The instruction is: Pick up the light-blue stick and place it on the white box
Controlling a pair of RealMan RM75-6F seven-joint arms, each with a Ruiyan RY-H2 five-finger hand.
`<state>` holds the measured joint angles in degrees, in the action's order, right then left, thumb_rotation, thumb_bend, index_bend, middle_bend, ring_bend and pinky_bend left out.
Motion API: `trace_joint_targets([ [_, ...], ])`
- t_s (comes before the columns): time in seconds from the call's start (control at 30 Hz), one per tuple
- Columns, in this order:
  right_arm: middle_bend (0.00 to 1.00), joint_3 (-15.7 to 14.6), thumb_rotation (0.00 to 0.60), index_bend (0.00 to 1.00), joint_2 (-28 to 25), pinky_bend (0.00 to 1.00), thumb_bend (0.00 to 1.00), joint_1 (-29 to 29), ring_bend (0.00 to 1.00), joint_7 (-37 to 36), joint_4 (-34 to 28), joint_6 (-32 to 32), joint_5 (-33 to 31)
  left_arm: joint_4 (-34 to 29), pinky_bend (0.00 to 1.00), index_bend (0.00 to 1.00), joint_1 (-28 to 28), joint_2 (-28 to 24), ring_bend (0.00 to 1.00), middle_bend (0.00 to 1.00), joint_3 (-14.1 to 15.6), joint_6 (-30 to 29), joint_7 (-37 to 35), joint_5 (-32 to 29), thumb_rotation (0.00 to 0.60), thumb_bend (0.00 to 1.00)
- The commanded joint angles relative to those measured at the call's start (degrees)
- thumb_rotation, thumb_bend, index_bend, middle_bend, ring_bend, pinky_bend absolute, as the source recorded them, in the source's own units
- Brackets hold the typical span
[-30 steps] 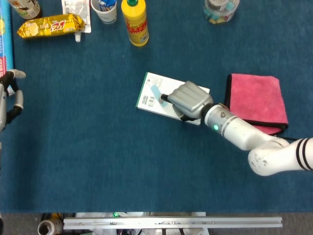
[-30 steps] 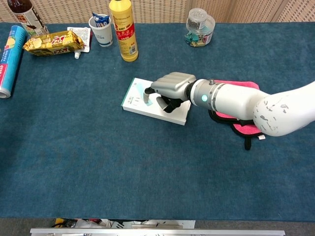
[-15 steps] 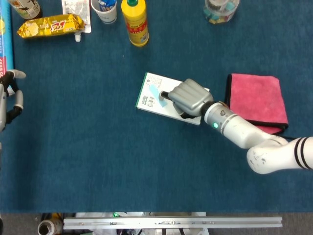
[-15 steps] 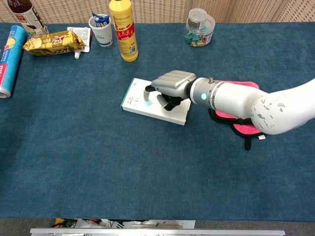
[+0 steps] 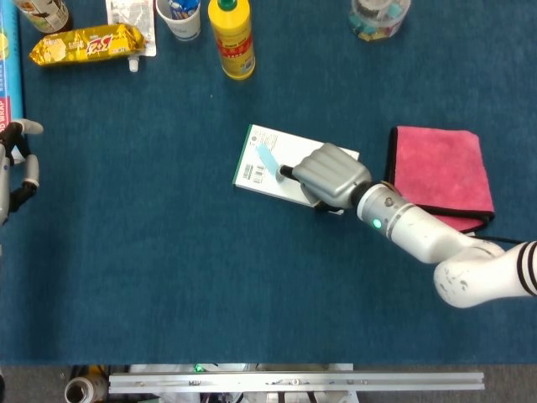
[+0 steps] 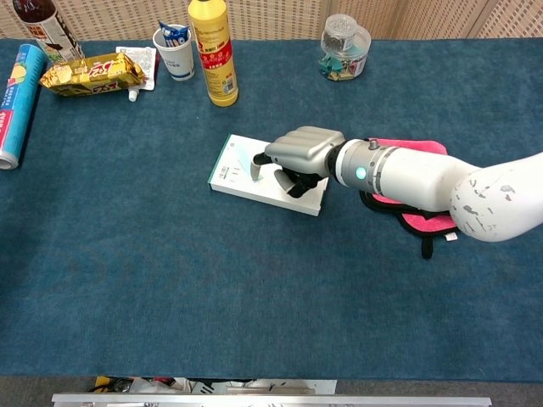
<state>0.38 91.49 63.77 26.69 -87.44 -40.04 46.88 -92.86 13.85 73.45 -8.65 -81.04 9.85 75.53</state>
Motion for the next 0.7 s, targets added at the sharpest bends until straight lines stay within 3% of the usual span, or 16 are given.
trace_joint_targets([
  [0.03, 1.0, 0.04, 0.6, 0.25, 0.16, 1.0, 1.0, 0.1, 1.0, 0.21, 0.24, -0.03, -0.3, 0.01, 0.79, 0.35, -0.04, -0.03, 0.55, 0.55, 0.0, -0.02, -0.02, -0.02, 0.6, 0.48],
  [0.7, 1.0, -0.38, 0.6, 0.25, -0.15, 1.0, 1.0, -0.12, 1.0, 0.64, -0.79, -0.15, -0.09, -0.21, 0.79, 0.35, -0.14, -0.09, 0.55, 0.55, -0.2, 0.25, 0.3, -0.69, 0.6, 0.48],
])
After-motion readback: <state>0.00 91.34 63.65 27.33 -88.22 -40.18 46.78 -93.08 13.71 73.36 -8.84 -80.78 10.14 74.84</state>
